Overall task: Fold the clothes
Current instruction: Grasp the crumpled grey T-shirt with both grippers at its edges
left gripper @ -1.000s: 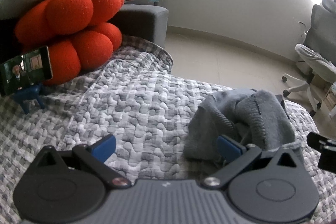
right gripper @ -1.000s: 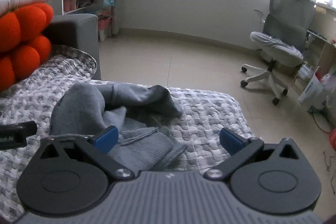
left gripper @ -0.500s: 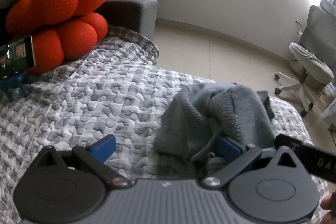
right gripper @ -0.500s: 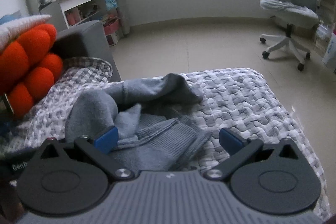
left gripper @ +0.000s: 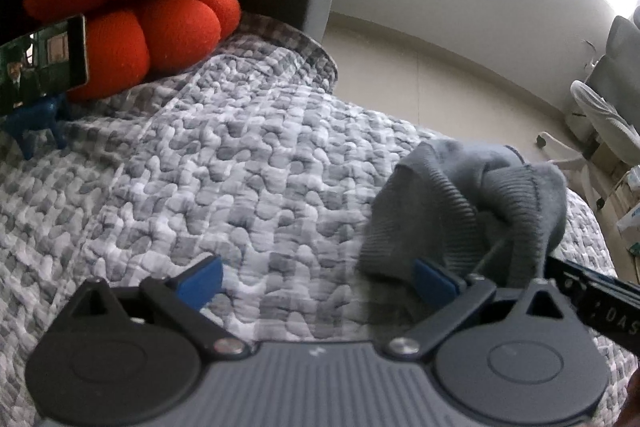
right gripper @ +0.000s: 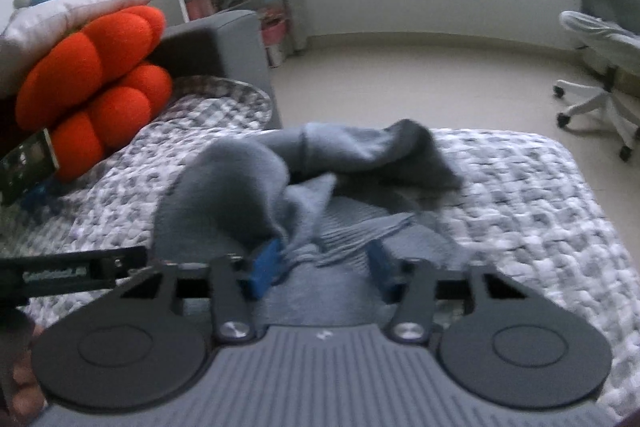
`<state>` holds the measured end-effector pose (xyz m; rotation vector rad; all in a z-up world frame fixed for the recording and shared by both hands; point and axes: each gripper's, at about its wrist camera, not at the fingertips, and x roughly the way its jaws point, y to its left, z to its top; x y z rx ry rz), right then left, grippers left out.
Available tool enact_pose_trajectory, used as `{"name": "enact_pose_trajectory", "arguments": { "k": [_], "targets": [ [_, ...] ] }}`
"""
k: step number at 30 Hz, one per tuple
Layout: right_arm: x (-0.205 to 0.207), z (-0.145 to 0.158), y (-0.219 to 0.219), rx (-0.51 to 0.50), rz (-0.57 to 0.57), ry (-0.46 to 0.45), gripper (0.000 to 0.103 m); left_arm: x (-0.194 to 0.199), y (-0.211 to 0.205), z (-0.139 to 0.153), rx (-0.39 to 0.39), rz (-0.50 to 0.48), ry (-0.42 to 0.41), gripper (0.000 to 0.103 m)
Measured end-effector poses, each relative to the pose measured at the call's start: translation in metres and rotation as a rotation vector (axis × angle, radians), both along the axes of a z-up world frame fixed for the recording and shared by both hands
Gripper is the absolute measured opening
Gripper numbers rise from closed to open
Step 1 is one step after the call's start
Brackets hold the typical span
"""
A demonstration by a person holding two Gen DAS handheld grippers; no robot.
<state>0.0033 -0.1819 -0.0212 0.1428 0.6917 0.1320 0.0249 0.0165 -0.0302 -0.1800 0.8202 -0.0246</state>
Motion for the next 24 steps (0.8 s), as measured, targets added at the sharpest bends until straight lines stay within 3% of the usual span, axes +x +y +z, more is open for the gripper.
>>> {"name": "enact_pose_trajectory", "arguments": {
  "k": [1,7,10,13,16,20,24],
  "targets": [
    [0.000,0.001,0.001,0.014,0.010,-0.003,0.009,0.000,0.001,0.000,0.002,-0.002,0.000,0.092],
    [-0.009,0.016,-0.011,0.000,-0.041,-0.121,0.010,-0.001,0.006,0.003,0.036,-0.031,-0.030,0.071],
    [-0.011,0.023,-0.026,0.000,-0.095,-0.169,0.010,-0.001,0.008,0.004,0.016,-0.051,-0.036,0.064],
    [-0.012,0.027,-0.040,0.018,-0.147,-0.220,0.009,-0.001,0.007,0.006,-0.016,-0.073,-0.045,0.067],
    [-0.017,0.031,-0.052,0.021,-0.228,-0.272,0.007,-0.005,0.002,0.010,-0.044,-0.101,-0.062,0.083],
    [-0.024,0.043,-0.063,-0.093,-0.354,-0.310,0.007,-0.006,-0.005,0.008,-0.054,-0.133,-0.059,0.088],
    [-0.015,0.032,-0.069,-0.046,-0.294,-0.246,0.008,-0.002,-0.011,0.001,-0.098,-0.140,-0.030,0.090]
  ]
}}
